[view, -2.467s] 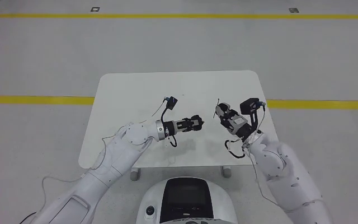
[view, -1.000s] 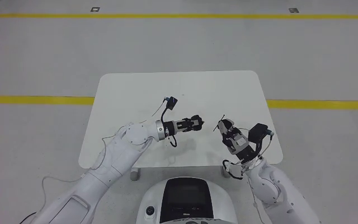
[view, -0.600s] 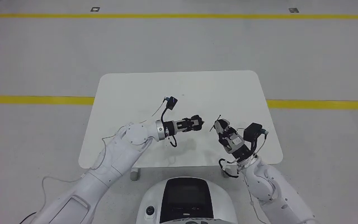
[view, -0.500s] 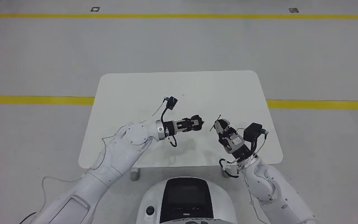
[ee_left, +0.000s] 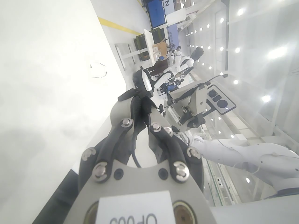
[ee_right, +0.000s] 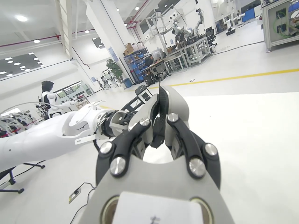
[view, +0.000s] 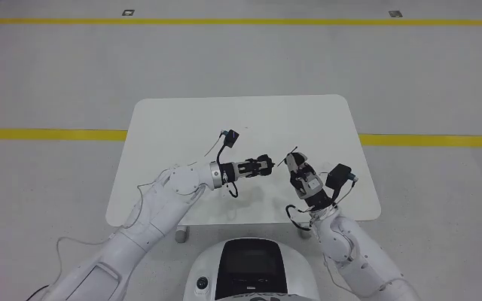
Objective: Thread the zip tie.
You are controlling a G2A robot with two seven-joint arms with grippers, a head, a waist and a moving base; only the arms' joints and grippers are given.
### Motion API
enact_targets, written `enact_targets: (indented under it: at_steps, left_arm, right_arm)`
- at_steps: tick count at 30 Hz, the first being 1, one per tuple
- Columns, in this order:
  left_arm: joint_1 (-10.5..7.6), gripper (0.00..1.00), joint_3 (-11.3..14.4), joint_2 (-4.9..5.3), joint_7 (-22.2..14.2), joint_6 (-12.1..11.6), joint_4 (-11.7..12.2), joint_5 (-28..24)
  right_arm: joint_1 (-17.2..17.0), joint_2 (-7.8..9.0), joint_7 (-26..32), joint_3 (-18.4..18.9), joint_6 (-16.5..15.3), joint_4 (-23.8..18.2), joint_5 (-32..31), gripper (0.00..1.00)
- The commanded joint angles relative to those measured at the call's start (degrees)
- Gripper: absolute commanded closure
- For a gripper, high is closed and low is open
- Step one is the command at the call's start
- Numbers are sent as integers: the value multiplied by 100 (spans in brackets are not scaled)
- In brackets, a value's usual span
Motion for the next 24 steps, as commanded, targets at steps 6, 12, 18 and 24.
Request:
enact_targets:
  at_steps: [6,12,18,24]
  left_arm:
    - [0,100,0,0,0,0,0,0]
    - [0,100,0,0,0,0,0,0]
    - [0,100,0,0,0,0,0,0]
    - [0,100,0,0,0,0,0,0]
  right_arm:
    - [176,-2,-331,-148,0,273,80,100]
    - [176,-2,-331,-148,0,273,80,100]
    - [184,-32,-232,-117,41,273,82,100]
    - [246,-82,-218,-167,78,406,-92,100]
